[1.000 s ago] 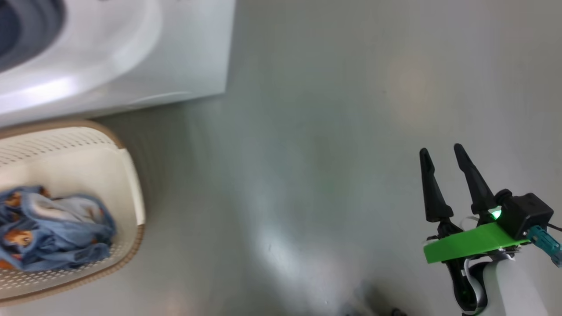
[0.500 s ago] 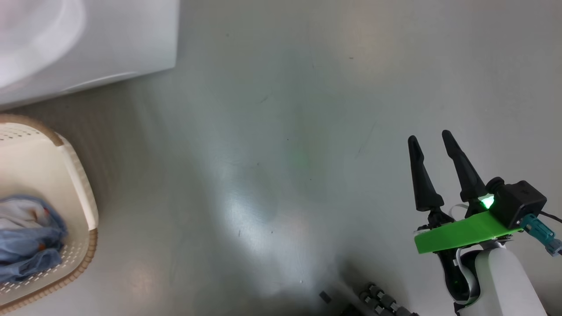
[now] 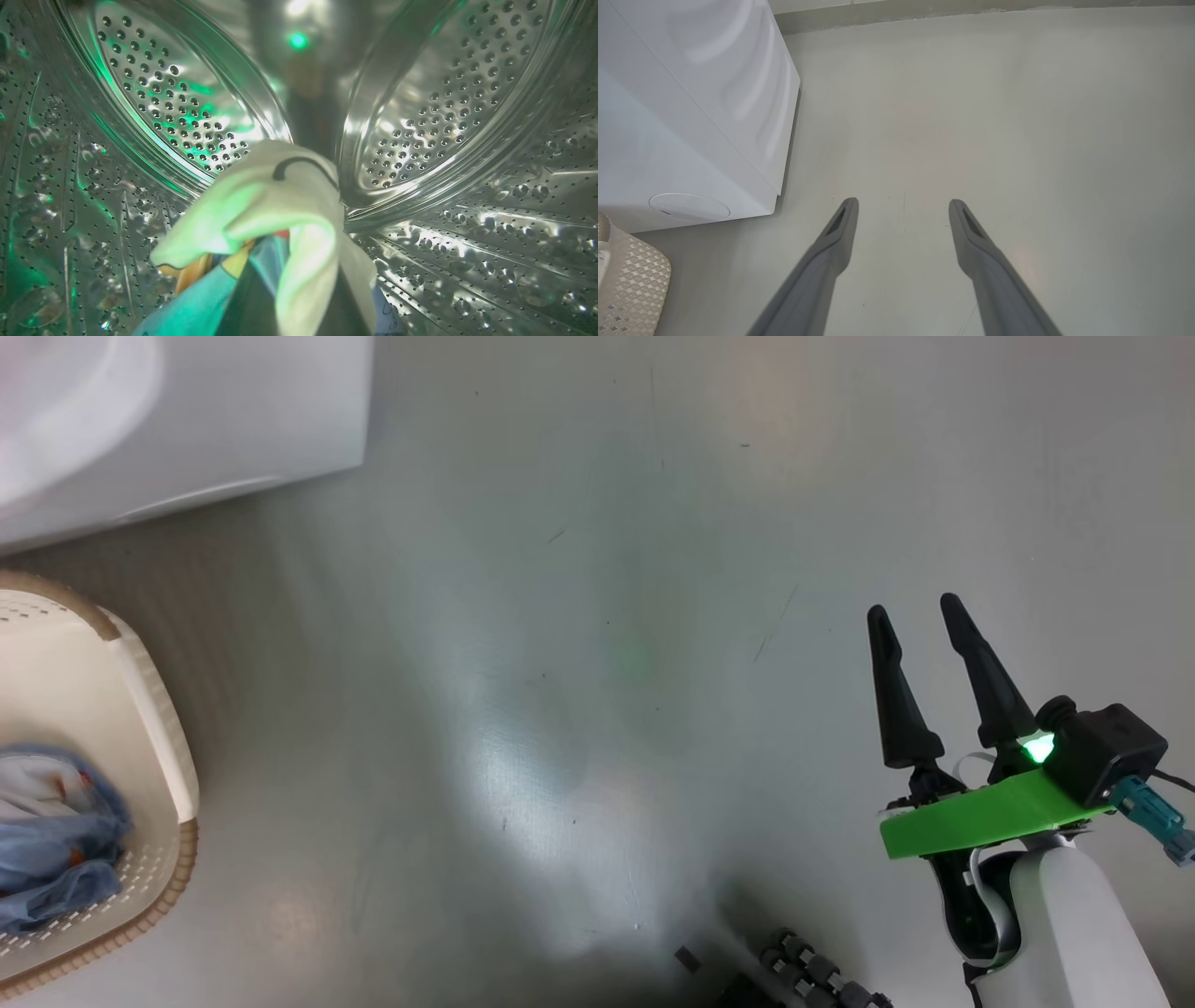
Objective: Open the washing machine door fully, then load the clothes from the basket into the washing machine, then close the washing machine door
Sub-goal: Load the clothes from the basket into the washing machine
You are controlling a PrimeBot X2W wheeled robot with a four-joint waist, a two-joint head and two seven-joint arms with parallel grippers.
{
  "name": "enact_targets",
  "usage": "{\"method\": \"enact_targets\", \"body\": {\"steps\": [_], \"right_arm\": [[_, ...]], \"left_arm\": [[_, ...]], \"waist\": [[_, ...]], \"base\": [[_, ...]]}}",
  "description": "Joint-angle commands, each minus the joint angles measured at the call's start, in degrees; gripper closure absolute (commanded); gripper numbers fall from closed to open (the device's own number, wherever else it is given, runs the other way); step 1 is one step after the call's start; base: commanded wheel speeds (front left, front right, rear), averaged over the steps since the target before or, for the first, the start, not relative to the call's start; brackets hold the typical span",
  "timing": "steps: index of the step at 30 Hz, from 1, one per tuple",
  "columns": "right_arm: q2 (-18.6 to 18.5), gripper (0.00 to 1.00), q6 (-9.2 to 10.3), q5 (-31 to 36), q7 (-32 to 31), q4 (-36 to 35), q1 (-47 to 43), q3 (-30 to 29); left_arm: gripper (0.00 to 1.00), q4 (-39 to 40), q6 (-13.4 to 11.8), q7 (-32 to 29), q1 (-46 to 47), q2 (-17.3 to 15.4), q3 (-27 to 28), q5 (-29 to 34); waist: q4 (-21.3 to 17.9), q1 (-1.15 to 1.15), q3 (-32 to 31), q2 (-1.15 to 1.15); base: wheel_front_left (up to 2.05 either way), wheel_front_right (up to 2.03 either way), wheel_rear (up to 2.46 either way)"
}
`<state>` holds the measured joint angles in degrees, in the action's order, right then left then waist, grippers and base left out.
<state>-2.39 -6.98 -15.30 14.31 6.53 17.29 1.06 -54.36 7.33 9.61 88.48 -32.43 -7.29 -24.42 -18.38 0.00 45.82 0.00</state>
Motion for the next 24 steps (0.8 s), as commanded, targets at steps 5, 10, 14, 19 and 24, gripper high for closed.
{"method": "enact_targets", "body": {"steps": [5, 10, 14, 19, 24], "right_arm": [[-0.49, 0.0, -0.51, -0.75, 0.69, -1.01, -0.8, 0.9], [-0.49, 0.0, -0.51, -0.66, 0.69, -0.98, -0.63, 0.66], [-0.49, 0.0, -0.51, -0.2, 0.69, -0.96, -0.53, 0.27], [-0.49, 0.0, -0.51, 0.79, 0.69, -1.19, -0.65, -0.82], [-0.49, 0.0, -0.51, 2.36, 0.69, -1.62, -0.91, -2.02]], "left_arm": [[0.0, -1.27, 0.15, 1.29, 2.21, -2.94, -0.76, 0.3], [0.0, -2.69, 0.15, 1.83, 2.57, -2.71, -1.77, -0.2], [0.0, -3.53, 0.15, 2.68, 1.88, -2.1, -2.73, -1.07], [0.0, -3.46, 0.15, 3.71, -1.29, -0.96, -4.83, -2.52], [0.0, -2.35, 0.15, 4.48, -6.41, 0.55, -7.28, -4.54]], "waist": [[0.03, 0.0, -0.02, 0.0], [0.38, 0.0, -0.31, 0.0], [1.14, 0.0, -1.22, 0.0], [2.58, 0.0, -3.27, 0.0], [4.92, 0.0, -6.03, 0.0]], "base": [[0.0, 0.0, 0.0], [0.0, 0.0, 0.0], [0.0, 0.0, 0.0], [0.0, 0.0, 0.0], [0.0, 0.0, 0.0]]}}
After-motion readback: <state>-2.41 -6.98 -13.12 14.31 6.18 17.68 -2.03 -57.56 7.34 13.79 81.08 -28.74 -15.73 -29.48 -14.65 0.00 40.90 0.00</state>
